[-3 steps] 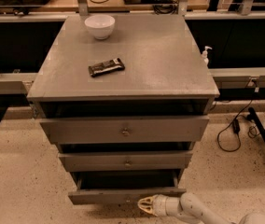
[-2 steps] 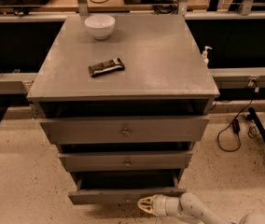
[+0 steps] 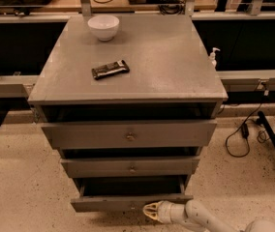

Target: Close bottom drawer

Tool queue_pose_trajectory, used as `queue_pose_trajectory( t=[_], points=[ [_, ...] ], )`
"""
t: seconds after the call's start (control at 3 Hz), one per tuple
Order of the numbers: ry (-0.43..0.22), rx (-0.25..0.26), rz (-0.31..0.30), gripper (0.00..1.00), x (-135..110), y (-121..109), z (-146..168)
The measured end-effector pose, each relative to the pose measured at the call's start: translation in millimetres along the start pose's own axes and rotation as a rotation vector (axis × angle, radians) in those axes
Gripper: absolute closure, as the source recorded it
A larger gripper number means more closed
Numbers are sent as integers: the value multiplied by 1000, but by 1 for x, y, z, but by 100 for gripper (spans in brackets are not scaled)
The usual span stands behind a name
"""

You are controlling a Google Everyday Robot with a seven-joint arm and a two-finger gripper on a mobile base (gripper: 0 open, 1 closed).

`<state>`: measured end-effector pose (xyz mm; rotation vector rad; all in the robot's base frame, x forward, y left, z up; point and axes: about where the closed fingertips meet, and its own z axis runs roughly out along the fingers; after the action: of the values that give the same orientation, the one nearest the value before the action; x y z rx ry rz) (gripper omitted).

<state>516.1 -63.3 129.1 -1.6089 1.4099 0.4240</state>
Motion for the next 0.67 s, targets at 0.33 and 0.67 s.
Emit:
queue_pose_trajectory(
  t=[0.33,0.67],
  points=[
    [17,31,4,100,4,-8,0],
    [26,55,12,100,9,-18,0]
  ],
)
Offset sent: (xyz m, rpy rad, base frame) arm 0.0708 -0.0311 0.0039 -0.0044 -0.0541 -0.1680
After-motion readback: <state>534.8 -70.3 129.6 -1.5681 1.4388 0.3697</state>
